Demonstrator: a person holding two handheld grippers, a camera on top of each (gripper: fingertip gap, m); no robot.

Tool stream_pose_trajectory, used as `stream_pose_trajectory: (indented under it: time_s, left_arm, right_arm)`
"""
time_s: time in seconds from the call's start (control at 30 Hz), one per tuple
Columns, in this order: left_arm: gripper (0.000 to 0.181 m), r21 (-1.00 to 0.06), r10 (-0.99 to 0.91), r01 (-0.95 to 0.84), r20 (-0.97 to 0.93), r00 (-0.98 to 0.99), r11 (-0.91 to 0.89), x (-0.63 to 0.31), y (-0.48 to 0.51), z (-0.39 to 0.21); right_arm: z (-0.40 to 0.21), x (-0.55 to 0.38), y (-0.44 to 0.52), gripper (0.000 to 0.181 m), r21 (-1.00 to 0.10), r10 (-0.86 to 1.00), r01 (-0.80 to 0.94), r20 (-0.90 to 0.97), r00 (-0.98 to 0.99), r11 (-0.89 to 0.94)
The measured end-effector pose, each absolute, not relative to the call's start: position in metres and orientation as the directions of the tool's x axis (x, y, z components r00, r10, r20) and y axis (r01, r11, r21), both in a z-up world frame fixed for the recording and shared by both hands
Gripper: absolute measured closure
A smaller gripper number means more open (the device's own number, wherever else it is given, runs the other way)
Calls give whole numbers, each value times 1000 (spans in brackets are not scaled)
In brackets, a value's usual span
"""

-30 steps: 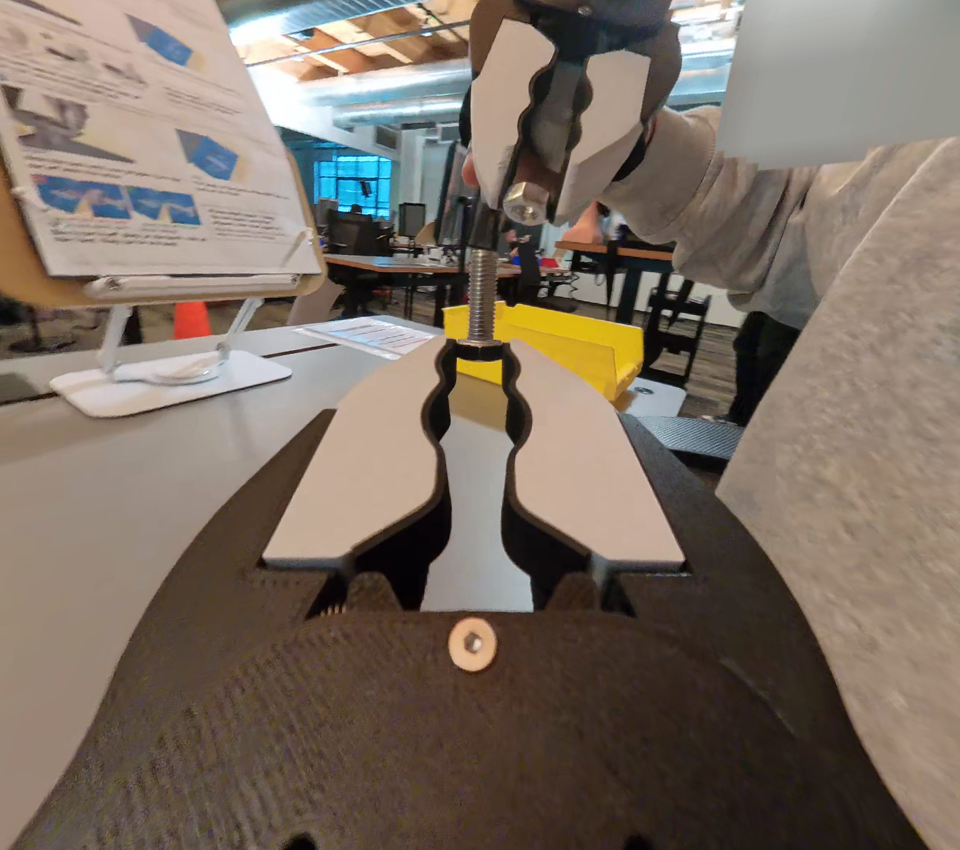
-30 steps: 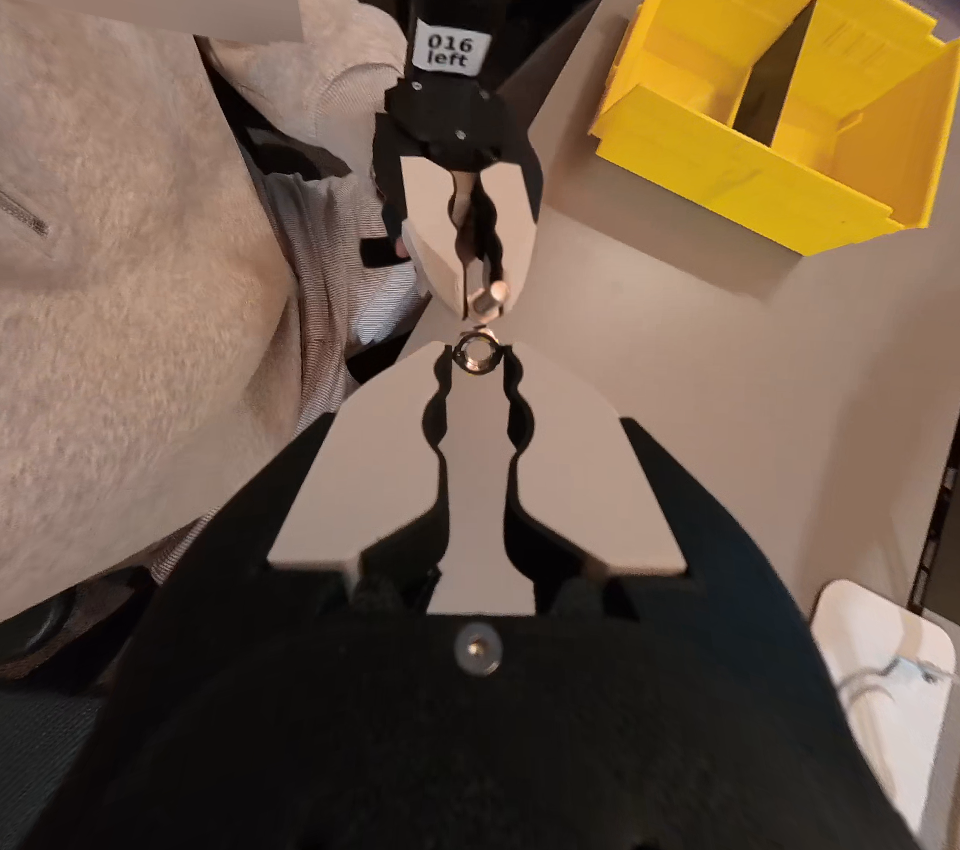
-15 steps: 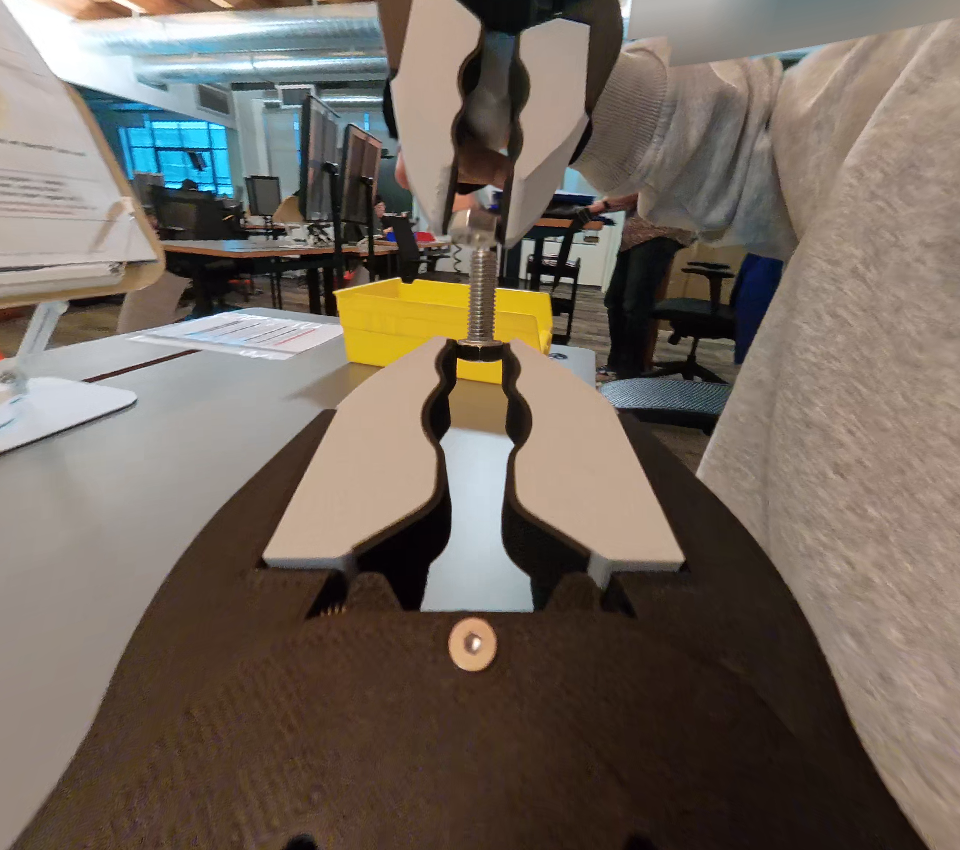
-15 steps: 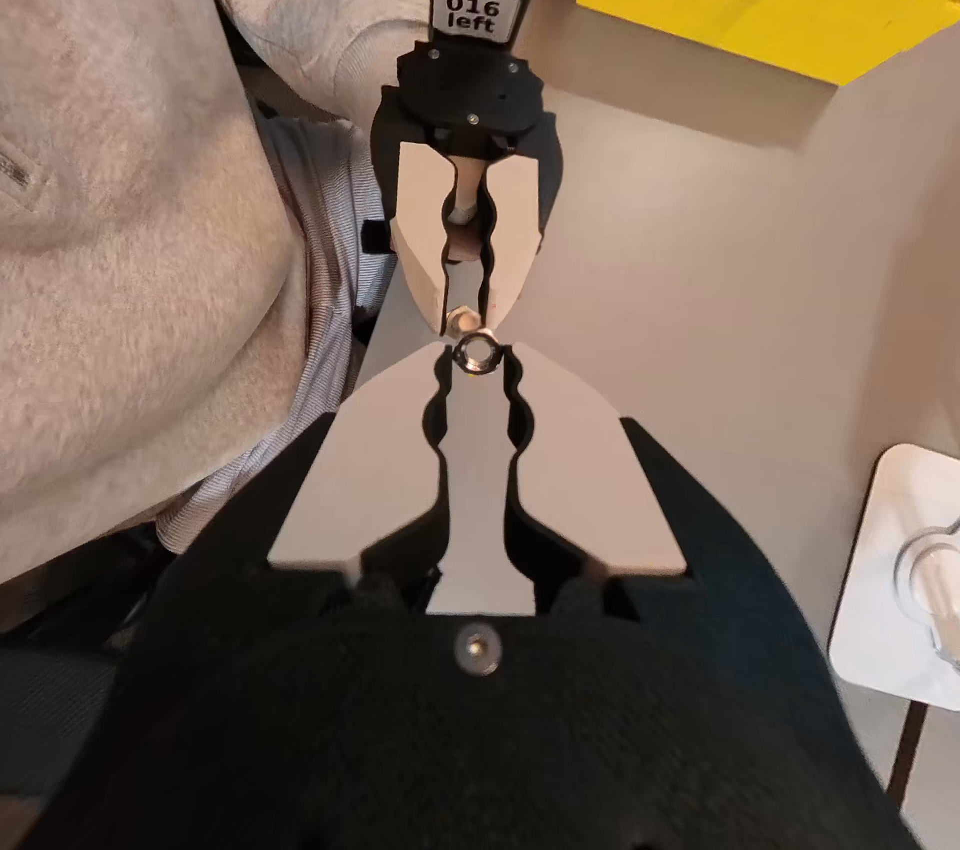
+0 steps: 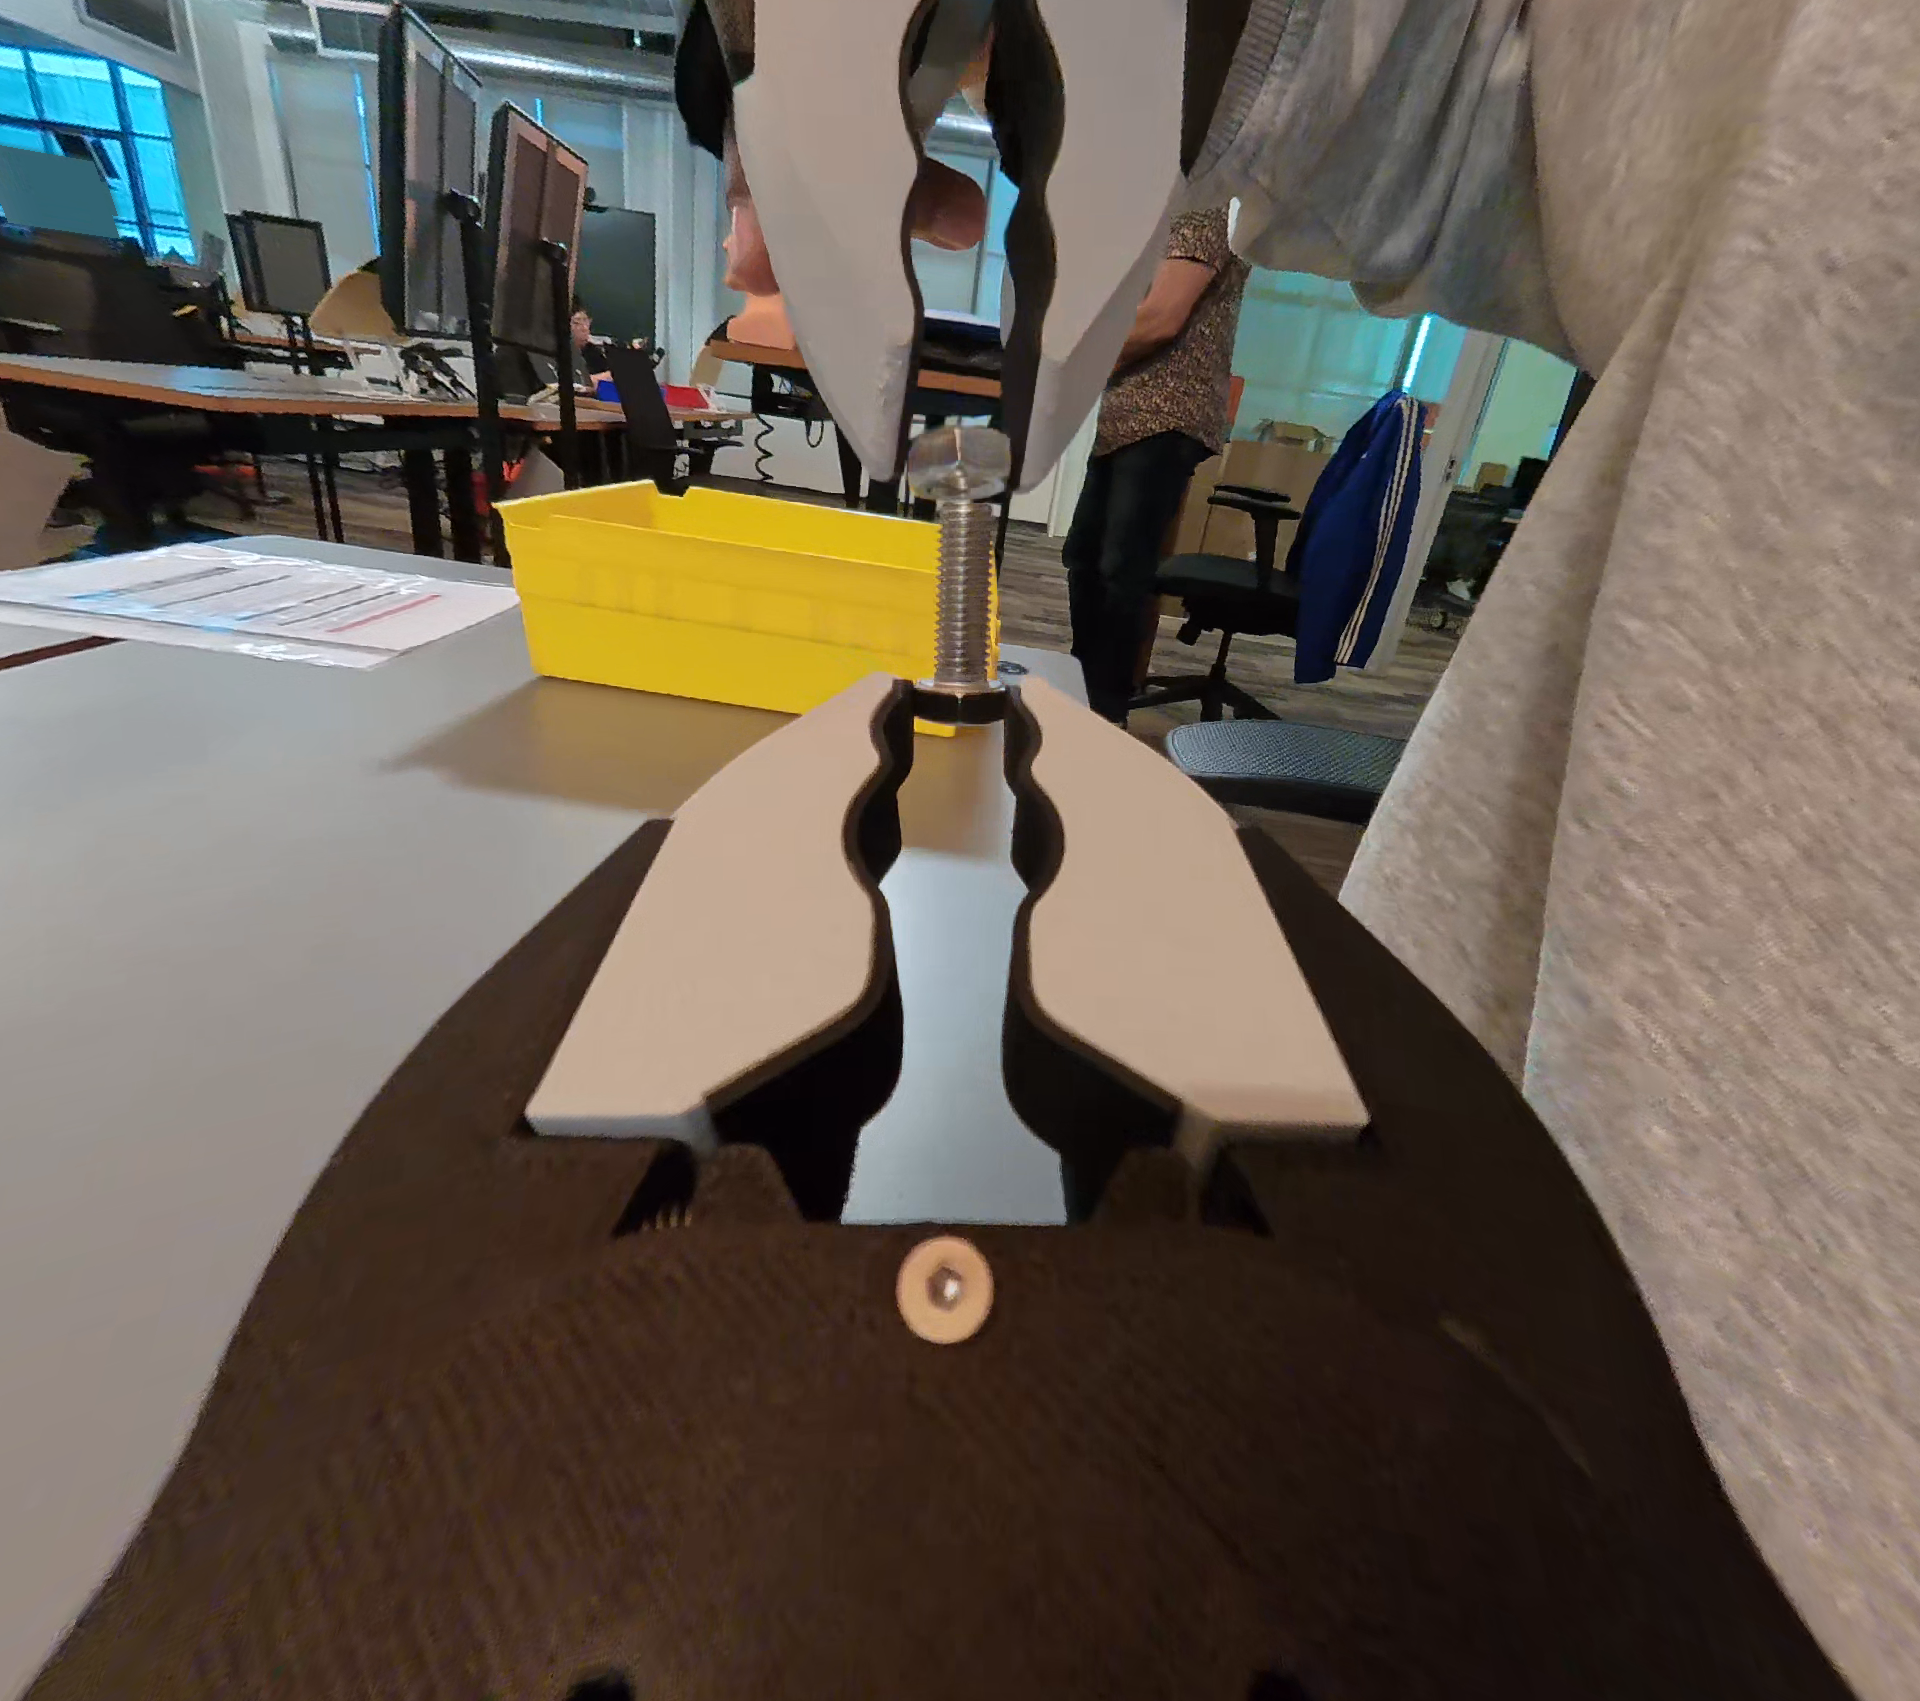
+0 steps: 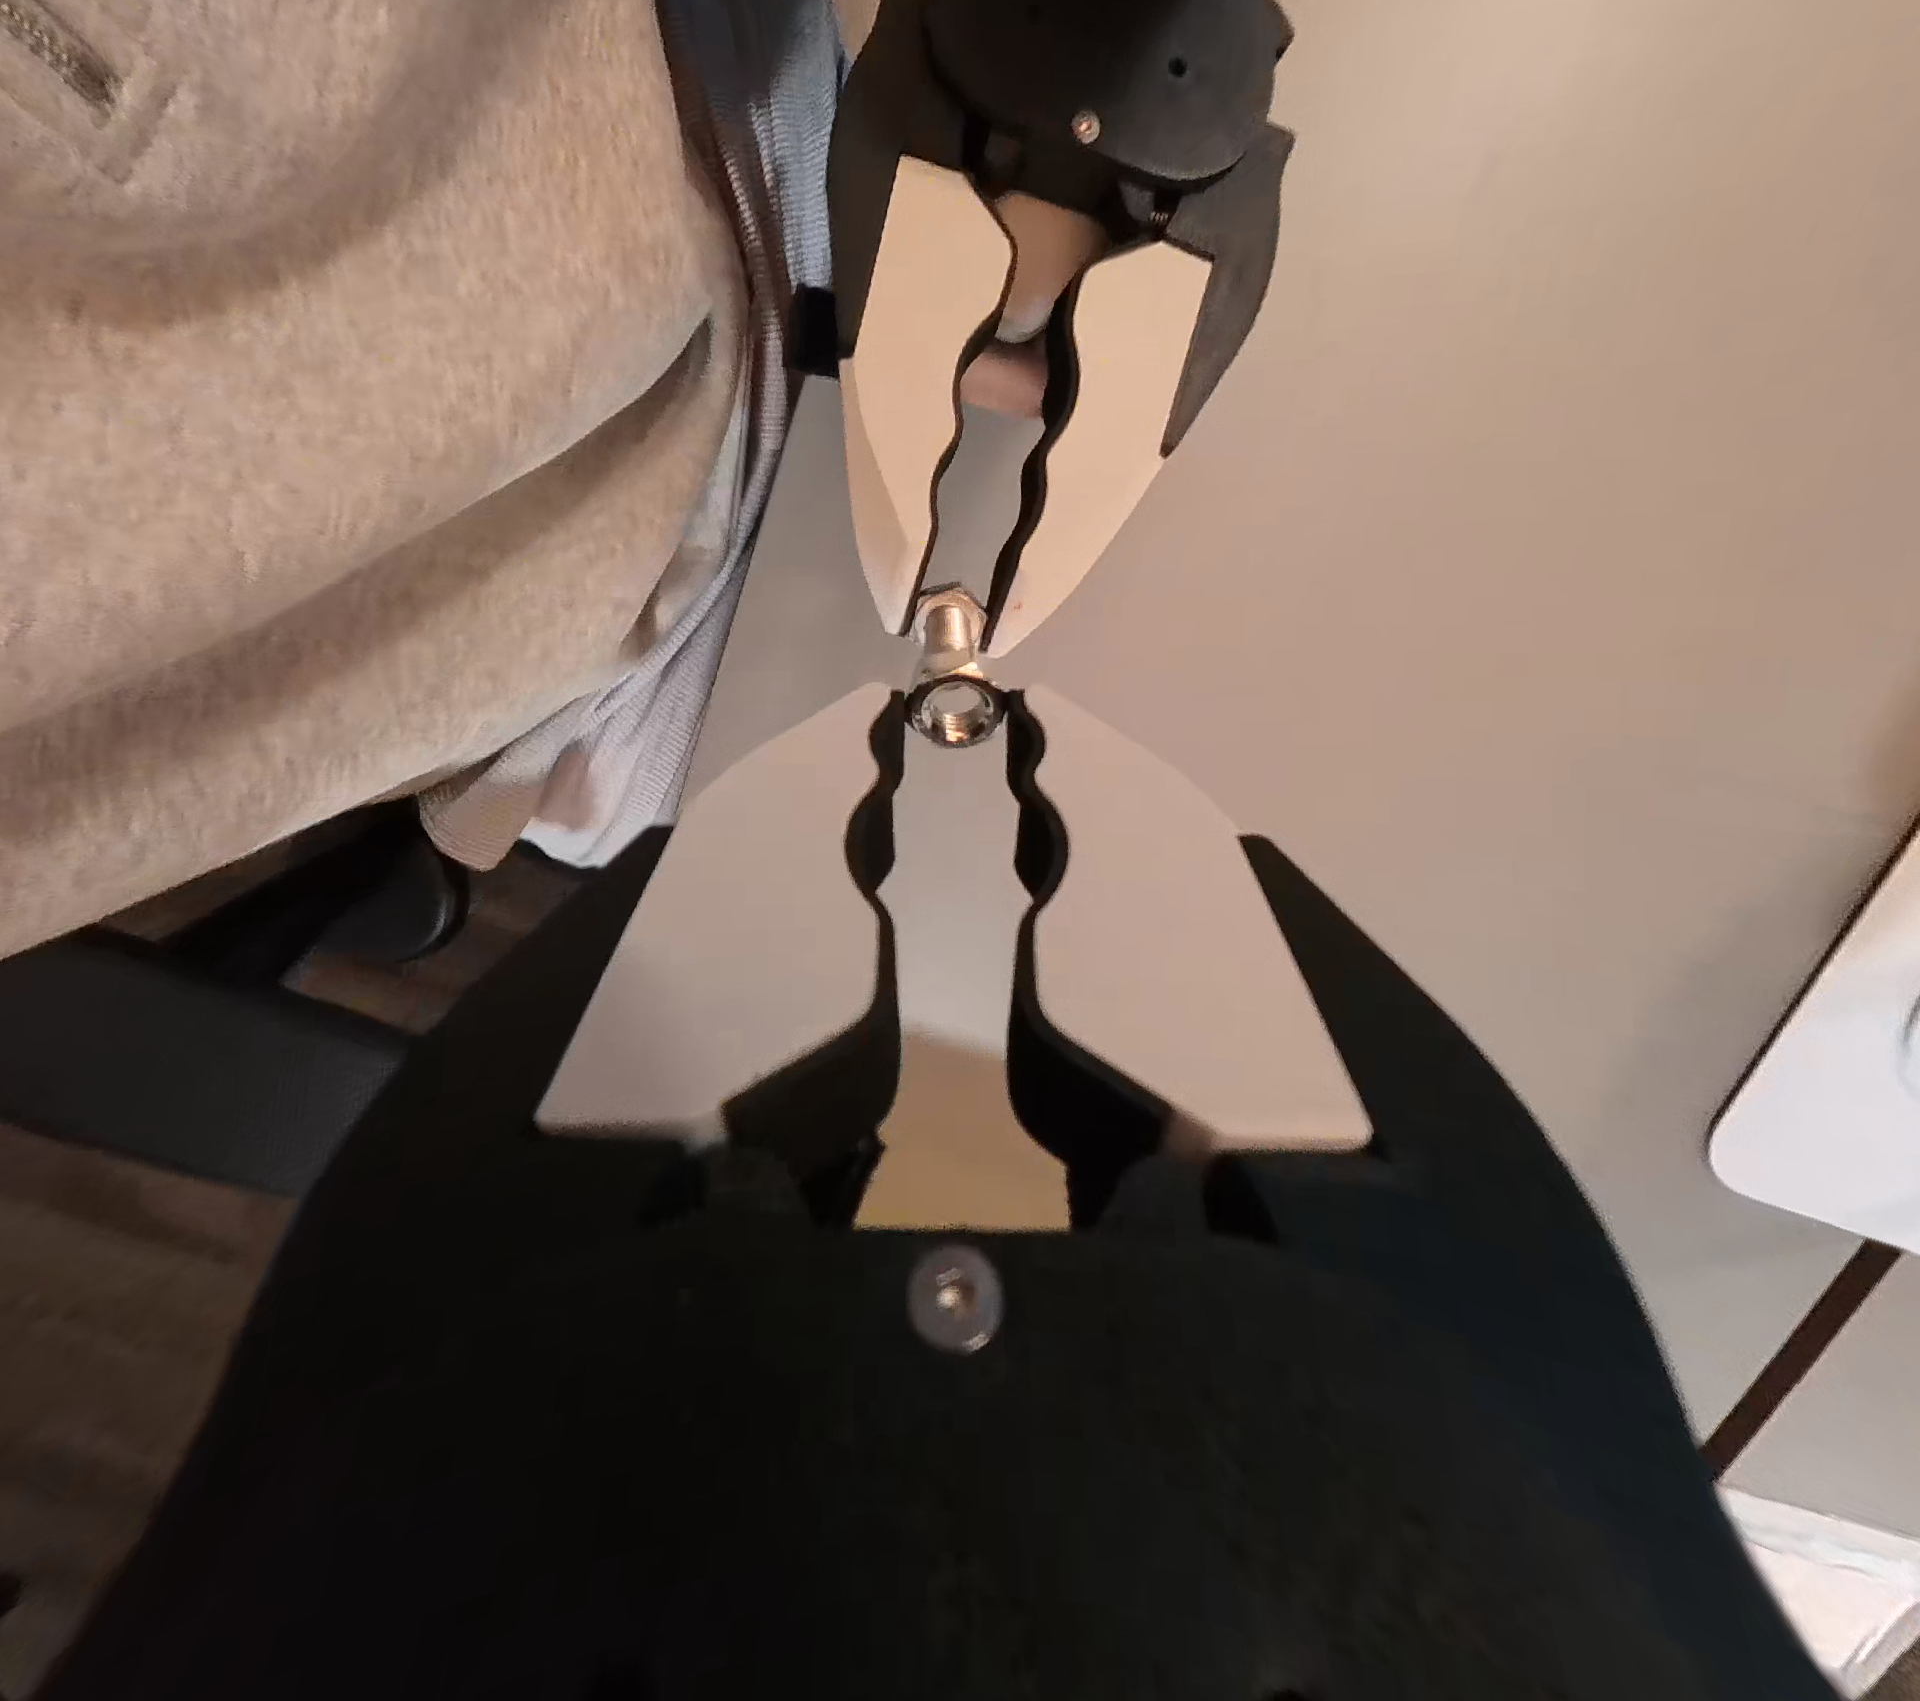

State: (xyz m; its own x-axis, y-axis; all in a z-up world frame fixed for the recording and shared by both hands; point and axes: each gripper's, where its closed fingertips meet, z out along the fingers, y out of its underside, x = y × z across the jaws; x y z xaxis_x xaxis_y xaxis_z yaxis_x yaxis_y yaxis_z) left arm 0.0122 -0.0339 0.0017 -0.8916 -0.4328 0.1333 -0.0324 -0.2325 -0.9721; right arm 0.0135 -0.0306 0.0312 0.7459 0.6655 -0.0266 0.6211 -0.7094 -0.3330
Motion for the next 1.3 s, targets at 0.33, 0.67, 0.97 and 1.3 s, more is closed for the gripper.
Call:
stream_pose_trajectory:
  time_s: [0.33, 0.67, 0.97, 1.3]
  left_arm:
    - [164, -974, -454, -87, 176, -873, -210, 22, -30, -10]
    - [164, -973, -488, -121, 205, -849, -197, 29, -24, -18]
    - [164, -981, -538, -109, 178, -824, -158, 35, -21, -25]
    - [164, -982, -537, -69, 155, -829, -178, 32, -19, -19]
  right_arm:
    - [16, 23, -26, 162, -238, 721, 702, 6, 692, -672]
    - [6, 32, -20, 162, -141, 747, 744, 42, 664, -653]
    - [0, 38, -19, 163, -134, 472, 461, -65, 879, -877]
    - [11, 31, -17, 154, -225, 483, 460, -61, 873, -859]
